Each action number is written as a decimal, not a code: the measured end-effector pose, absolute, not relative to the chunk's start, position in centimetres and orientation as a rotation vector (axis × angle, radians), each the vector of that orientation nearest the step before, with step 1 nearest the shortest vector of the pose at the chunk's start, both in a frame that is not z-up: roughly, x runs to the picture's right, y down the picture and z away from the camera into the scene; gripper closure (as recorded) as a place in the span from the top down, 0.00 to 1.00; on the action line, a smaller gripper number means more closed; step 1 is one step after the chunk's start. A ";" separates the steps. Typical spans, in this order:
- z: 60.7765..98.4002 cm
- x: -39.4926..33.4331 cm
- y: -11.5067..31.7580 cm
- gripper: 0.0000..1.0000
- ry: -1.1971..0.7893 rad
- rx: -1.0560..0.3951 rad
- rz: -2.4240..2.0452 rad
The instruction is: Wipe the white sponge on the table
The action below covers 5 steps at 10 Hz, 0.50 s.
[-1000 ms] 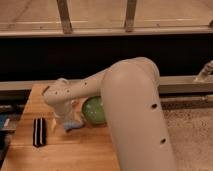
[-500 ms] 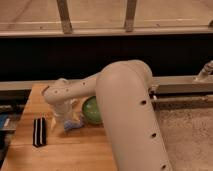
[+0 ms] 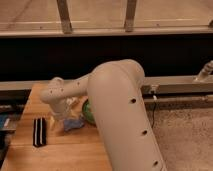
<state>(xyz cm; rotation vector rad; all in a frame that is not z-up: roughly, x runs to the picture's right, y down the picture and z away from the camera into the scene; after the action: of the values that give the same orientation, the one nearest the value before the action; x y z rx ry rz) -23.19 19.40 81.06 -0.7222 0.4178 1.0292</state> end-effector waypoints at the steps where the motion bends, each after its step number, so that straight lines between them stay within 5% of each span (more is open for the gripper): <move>1: 81.5 -23.3 19.3 0.80 0.420 -0.711 1.020; 5: 83.9 -23.0 19.2 0.80 0.430 -0.675 1.017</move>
<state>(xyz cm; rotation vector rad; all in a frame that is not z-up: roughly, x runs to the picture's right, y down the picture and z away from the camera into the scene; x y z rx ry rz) -23.04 19.20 83.90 -0.6752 0.4303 1.0172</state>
